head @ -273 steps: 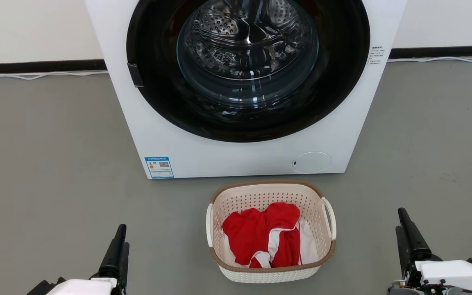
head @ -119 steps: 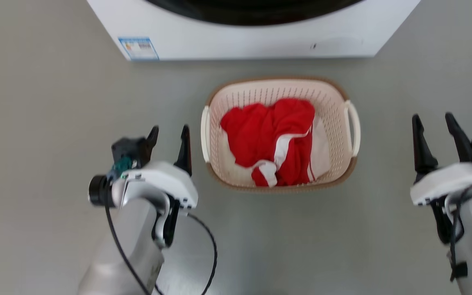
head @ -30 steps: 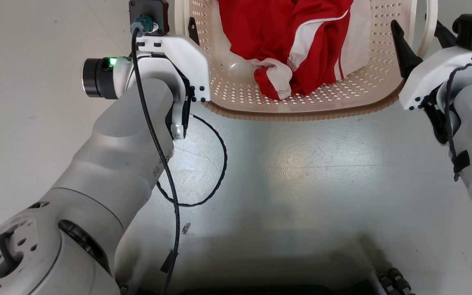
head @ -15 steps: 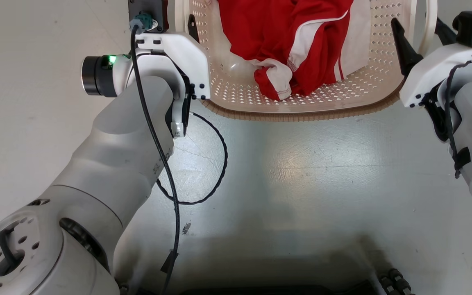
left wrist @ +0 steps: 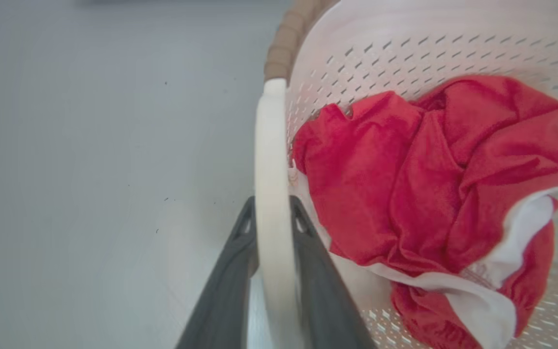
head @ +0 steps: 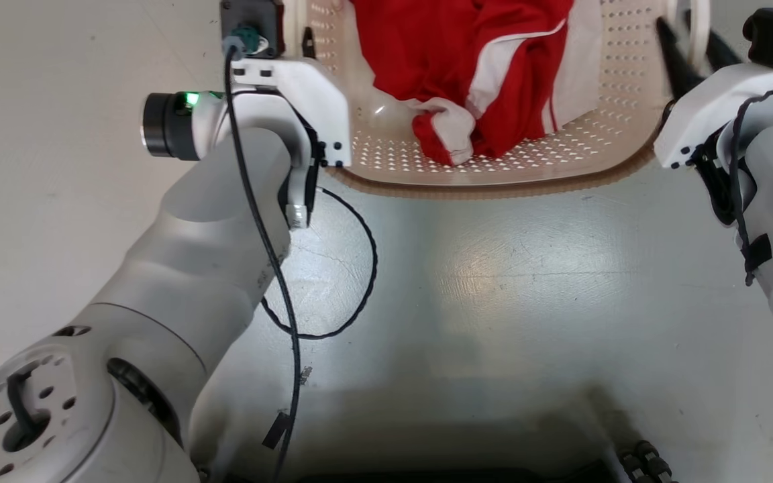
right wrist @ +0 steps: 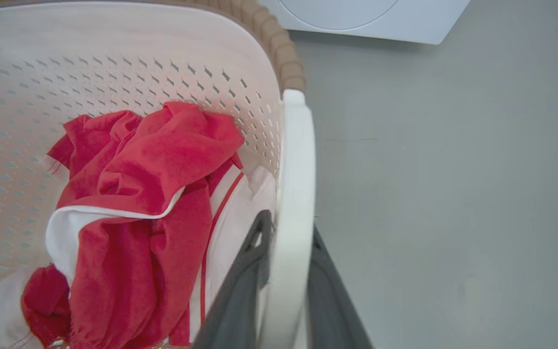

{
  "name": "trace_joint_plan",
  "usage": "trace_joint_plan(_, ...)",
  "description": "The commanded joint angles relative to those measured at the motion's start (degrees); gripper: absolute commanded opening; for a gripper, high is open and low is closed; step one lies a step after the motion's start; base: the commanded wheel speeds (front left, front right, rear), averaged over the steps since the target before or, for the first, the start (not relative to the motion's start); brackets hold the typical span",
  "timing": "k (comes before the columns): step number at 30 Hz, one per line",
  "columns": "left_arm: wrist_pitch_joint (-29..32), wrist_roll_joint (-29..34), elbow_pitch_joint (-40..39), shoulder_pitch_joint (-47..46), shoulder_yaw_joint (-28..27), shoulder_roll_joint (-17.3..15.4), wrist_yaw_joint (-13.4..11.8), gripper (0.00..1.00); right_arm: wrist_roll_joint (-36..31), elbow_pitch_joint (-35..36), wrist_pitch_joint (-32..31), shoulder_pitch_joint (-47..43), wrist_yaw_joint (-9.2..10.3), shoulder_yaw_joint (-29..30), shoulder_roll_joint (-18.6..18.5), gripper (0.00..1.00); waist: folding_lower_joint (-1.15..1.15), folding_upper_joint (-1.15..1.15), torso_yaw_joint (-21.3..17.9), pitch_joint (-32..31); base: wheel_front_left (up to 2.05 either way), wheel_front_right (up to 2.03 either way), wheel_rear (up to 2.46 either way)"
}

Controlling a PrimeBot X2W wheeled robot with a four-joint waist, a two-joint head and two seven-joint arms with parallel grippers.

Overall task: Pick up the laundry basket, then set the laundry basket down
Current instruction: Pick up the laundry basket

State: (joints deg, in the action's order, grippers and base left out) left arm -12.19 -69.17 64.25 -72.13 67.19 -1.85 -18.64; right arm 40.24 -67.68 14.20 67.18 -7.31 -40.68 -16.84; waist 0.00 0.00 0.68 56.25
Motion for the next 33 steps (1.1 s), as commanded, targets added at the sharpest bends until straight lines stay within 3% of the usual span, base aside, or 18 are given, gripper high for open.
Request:
trace_joint_plan(1,-0.72,-0.68,0.03,-0.95,-0.12,-1.03,-0.46,0.0,0.76,-0.05,0.71,-2.28,-0.18,-0.59,0.23,0.0,0.0,0.0,-0.12,-0.09,0.0,0.0,0.0)
trace_joint_plan(15,-0.99,-2.46,0.43,0.71,1.91,-1.03,-0.62,0.0,1.16,-1.69,0.75,-4.28,-0.18,-3.31,3.58,0.0,0.0,0.0,-0.81,-3.72,0.0,0.0,0.0)
trace_joint_plan(23,1.55,-2.82,2.44,3.06,3.37,-1.03,0.9,0.0,2.6,-2.49,-2.13,-6.15,-0.18,-5.18,5.58,0.0,0.0,0.0,-1.41,-9.69,0.0,0.0,0.0)
trace_joint_plan(33,4.69,-2.8,4.01,6.59,4.47,-1.03,2.74,0.0,6.03,-2.14,-7.26,-8.67,-0.18,-6.56,5.55,0.0,0.0,0.0,-1.67,-18.27,0.0,0.0,0.0)
